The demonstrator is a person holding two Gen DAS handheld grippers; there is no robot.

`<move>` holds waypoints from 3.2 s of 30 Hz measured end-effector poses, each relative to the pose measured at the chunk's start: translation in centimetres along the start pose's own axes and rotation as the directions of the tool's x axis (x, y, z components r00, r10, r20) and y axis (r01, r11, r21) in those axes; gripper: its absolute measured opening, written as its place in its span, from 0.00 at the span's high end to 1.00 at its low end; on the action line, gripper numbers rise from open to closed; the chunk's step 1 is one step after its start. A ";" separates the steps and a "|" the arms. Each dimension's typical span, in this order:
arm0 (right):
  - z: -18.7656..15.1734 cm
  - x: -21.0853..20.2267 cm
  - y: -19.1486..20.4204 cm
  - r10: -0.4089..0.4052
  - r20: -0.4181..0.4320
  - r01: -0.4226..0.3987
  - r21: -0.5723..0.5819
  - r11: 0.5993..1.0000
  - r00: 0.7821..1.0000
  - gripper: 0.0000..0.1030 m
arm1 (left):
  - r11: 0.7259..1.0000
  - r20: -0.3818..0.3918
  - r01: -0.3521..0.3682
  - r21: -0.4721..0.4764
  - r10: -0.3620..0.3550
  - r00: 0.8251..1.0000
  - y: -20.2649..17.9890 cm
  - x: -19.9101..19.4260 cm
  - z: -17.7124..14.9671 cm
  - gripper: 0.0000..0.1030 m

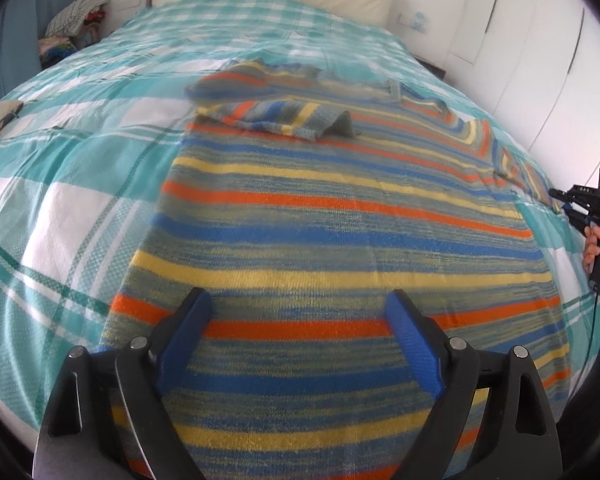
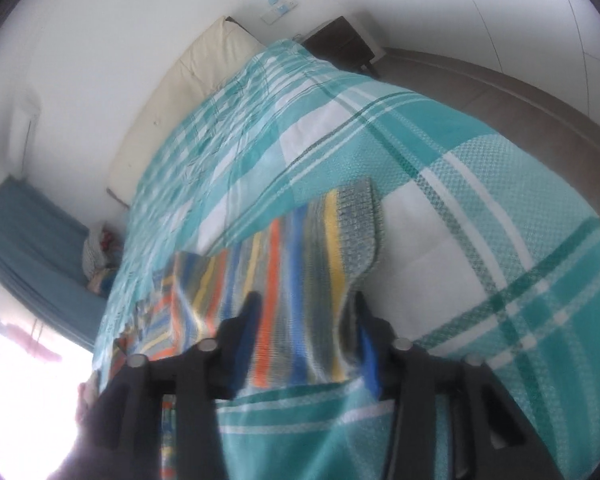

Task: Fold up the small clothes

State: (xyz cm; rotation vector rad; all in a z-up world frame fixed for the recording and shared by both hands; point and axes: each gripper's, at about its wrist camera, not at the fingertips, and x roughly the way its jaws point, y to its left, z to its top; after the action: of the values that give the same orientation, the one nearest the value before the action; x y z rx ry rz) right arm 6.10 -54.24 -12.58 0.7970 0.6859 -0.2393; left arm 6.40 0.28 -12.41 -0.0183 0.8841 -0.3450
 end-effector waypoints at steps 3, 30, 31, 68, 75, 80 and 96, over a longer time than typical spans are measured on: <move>-0.2 -1.3 -0.7 -0.150 0.056 0.149 0.017 0.989 0.987 0.98 | 0.999 0.008 -0.025 0.030 0.025 1.000 -0.4 0.1 -0.2 0.11; -1.4 -11.7 2.3 -0.420 0.306 0.447 -0.020 0.894 0.854 0.12 | 0.970 0.066 0.049 0.240 -0.067 0.996 -1.4 -5.6 15.6 0.04; -1.9 -12.4 3.1 -0.390 0.313 0.422 -0.038 0.906 0.866 0.12 | 0.946 0.000 0.070 0.316 -0.074 0.997 -2.4 -2.9 15.8 0.04; -11.2 -6.1 9.4 -0.304 0.226 0.373 -0.404 0.835 0.926 0.11 | 0.755 -0.181 -0.336 -0.564 0.284 0.942 30.9 8.1 16.3 0.95; -11.0 -6.5 9.0 -0.302 0.231 0.372 -0.385 0.845 0.925 0.11 | 0.682 -0.202 -0.406 -0.609 0.362 0.910 33.1 5.5 14.9 0.87; -10.7 -6.8 8.8 -0.297 0.234 0.367 -0.370 0.853 0.926 0.11 | 0.650 -0.186 -0.361 -0.669 0.325 0.927 34.1 0.2 12.2 0.52; -26.0 -8.6 13.0 -0.110 -0.499 -0.145 -0.445 0.884 0.860 0.25 | 0.991 -0.260 -0.135 -0.006 0.129 0.957 9.7 -4.8 -2.1 0.17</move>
State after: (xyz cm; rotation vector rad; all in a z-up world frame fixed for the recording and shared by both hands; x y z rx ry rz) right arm -7.04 -26.90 -12.48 0.3868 1.1894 0.1729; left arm 4.77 11.13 -11.64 0.0652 1.1433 -0.2140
